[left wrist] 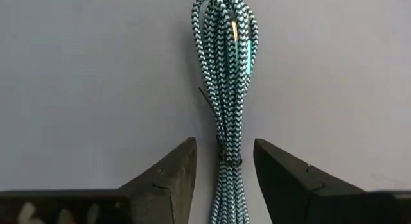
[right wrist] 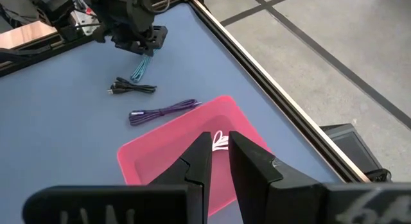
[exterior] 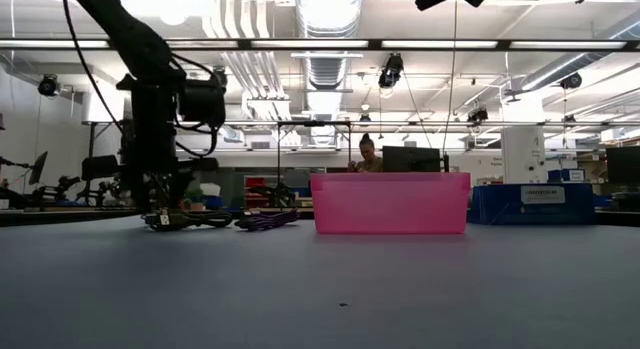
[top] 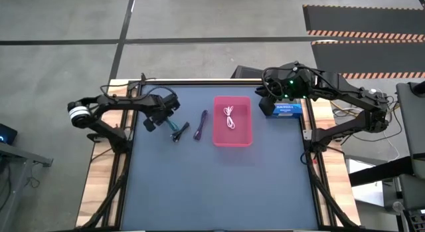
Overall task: Pick and place USB-C Cables
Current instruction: Put the blue USB cable into the red bin
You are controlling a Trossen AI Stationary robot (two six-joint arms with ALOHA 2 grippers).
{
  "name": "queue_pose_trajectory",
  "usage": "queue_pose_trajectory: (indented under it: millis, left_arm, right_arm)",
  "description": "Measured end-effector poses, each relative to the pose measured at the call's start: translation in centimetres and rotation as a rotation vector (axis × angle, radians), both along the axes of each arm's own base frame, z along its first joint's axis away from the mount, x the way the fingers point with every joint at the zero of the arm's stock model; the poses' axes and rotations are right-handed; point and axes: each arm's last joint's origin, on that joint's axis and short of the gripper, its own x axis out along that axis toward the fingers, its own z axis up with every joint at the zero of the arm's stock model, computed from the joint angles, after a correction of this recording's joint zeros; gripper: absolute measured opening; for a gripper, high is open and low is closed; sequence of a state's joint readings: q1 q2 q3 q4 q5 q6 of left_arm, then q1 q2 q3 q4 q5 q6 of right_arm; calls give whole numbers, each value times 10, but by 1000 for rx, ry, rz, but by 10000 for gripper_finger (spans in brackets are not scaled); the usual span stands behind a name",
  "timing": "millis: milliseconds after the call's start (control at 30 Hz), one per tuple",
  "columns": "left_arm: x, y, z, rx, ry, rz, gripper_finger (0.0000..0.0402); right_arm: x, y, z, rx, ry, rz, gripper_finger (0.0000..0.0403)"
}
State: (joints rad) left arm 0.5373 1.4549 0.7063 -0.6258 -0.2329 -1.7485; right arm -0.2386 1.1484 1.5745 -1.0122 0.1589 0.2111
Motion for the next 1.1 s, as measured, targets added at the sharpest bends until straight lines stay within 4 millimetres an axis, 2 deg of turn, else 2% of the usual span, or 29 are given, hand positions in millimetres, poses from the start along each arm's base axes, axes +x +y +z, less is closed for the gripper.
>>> queue_pose_trajectory:
  millis: [667, 833, 1100]
  left_arm:
    - [5, 3, -7, -10, 9, -1, 133]
    - [4, 2, -8, -19, 18, -1, 106]
    - [3, 2, -8, -26, 31, -2, 40]
  right_arm:
    - [0, 0, 0, 19, -8, -17, 43]
    - [0, 0, 0, 24, -10, -21, 43]
    - [0, 0, 0, 31, -13, -26, 43]
